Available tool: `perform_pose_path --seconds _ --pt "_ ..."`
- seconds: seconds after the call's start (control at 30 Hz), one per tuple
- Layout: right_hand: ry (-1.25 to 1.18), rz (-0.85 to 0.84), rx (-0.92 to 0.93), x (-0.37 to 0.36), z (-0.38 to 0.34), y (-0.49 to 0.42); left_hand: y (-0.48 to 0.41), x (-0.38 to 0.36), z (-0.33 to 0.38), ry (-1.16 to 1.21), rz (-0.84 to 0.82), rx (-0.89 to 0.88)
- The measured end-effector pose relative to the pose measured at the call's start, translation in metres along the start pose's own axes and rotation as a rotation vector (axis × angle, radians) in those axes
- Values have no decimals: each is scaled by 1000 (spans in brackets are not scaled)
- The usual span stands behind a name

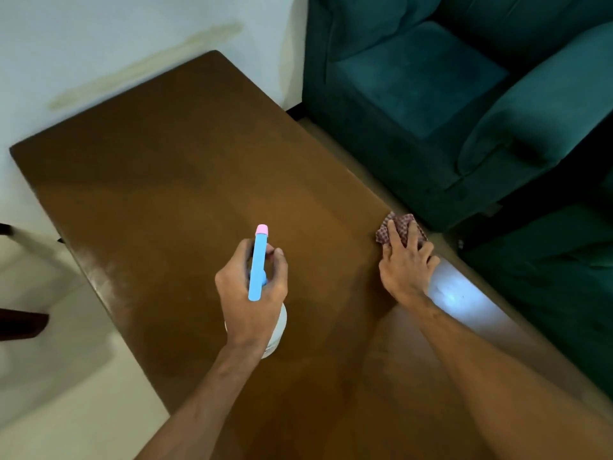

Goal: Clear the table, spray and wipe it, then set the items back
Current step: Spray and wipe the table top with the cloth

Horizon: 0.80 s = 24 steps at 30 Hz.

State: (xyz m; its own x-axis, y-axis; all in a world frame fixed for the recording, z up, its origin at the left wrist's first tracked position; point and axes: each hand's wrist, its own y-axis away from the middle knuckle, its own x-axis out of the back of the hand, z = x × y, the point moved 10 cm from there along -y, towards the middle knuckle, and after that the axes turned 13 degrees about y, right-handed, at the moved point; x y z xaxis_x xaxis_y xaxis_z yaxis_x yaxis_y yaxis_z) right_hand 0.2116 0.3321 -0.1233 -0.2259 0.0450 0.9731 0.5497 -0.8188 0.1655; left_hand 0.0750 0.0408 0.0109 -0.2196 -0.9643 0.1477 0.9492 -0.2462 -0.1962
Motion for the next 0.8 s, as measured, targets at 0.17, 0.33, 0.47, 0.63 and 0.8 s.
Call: perform_pose_path --seconds 0.17,0.33,0.47,0.63,0.8 --pt "1 -22 40 3 -50 20 3 40 3 -47 62 -5" --pt "26 30 401 21 -162 94 15 89 -2 -82 142 26" --pt "41 30 668 27 -218 101 22 105 -6 -97 141 21" --pt "164 105 731 41 -226 14 9 84 -10 -51 132 11" --pt "145 78 539 41 -195 -74 -24 20 -13 -7 52 -44"
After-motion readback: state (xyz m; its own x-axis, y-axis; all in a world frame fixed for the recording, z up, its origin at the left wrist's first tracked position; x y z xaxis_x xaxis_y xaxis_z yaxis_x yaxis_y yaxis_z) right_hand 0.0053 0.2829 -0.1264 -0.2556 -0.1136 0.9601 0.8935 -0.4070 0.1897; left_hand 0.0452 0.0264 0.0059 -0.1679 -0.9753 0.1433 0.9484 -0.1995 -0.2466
